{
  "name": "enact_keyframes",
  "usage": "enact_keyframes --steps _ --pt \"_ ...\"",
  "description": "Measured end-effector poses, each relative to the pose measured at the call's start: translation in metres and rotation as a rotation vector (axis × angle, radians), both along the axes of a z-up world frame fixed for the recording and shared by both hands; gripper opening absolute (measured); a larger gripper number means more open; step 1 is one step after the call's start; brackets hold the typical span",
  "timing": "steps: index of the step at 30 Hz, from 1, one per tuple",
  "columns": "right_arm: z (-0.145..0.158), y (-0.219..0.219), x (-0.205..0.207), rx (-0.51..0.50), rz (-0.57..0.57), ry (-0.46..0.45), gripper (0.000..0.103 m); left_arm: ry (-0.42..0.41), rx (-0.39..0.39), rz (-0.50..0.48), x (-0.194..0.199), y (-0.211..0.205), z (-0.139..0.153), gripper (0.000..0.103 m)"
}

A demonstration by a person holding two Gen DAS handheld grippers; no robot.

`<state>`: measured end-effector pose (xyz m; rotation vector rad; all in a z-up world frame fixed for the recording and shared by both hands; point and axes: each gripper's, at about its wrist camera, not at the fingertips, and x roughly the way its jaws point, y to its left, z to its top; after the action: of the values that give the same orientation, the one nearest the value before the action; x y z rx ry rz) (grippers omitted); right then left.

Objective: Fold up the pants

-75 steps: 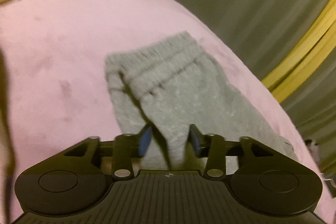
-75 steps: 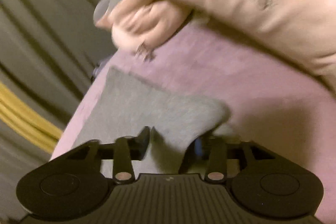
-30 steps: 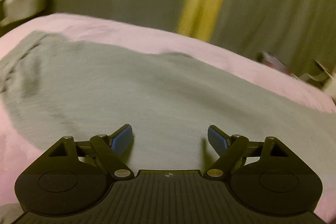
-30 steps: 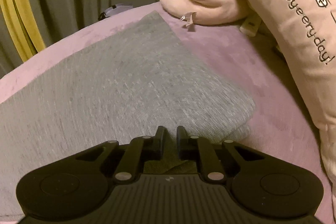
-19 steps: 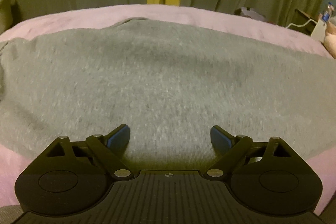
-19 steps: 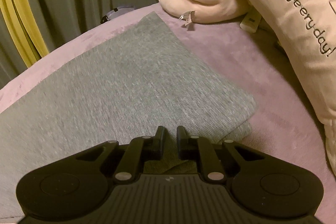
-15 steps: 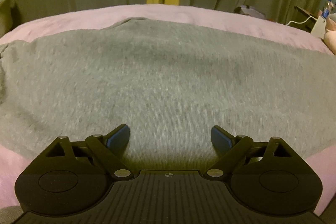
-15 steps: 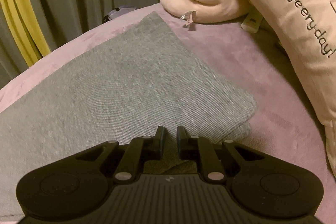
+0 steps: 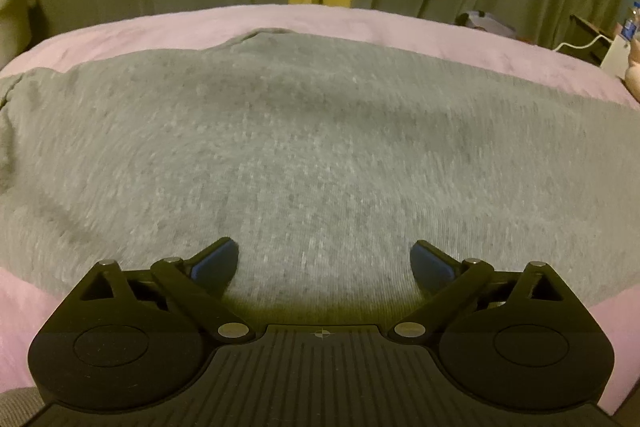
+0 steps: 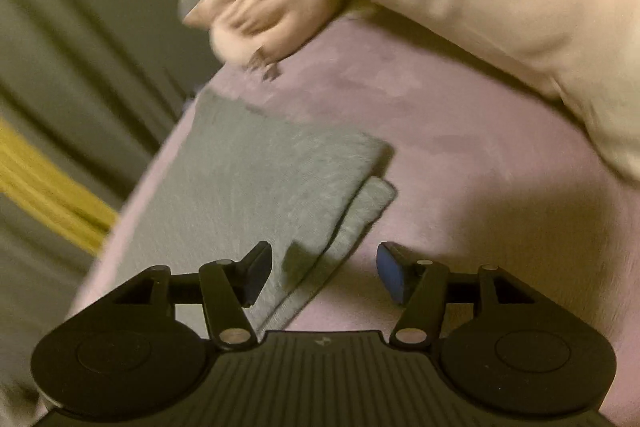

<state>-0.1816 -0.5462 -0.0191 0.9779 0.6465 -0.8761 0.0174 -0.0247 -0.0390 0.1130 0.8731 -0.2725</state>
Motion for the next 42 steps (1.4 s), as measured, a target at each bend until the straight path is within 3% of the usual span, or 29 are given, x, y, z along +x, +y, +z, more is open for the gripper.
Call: enact_keyframes --steps 3,13,22,25,30,34,42 --pt "-0.005 -0.007 -0.009 0.056 -0.077 -0.079 0.058 0.002 -0.005 0.001 0.001 0.000 0.000 0.100" --pt "-0.016 -0.023 -0.008 0.075 -0.167 -0.158 0.061 -0.005 0.039 -0.015 0.000 -0.006 -0.004 0.101" --pt "-0.014 -0.023 0.009 0.005 -0.121 -0.097 0.061 -0.010 0.063 -0.022 0.000 -0.010 -0.007 0.103" --pt "-0.012 -0.024 0.009 0.004 -0.134 -0.086 0.053 -0.011 0.065 -0.022 0.000 -0.010 -0.007 0.103" --pt "-0.014 -0.029 0.005 0.015 -0.156 -0.076 0.028 -0.012 0.065 -0.024 0.000 -0.009 -0.007 0.103" --pt "-0.015 -0.030 0.001 0.023 -0.143 -0.106 0.025 -0.013 0.066 -0.024 0.000 -0.009 -0.007 0.103" --pt "-0.020 -0.036 -0.004 0.072 -0.185 -0.156 0.029 -0.015 0.074 -0.028 -0.001 -0.010 -0.008 0.103"
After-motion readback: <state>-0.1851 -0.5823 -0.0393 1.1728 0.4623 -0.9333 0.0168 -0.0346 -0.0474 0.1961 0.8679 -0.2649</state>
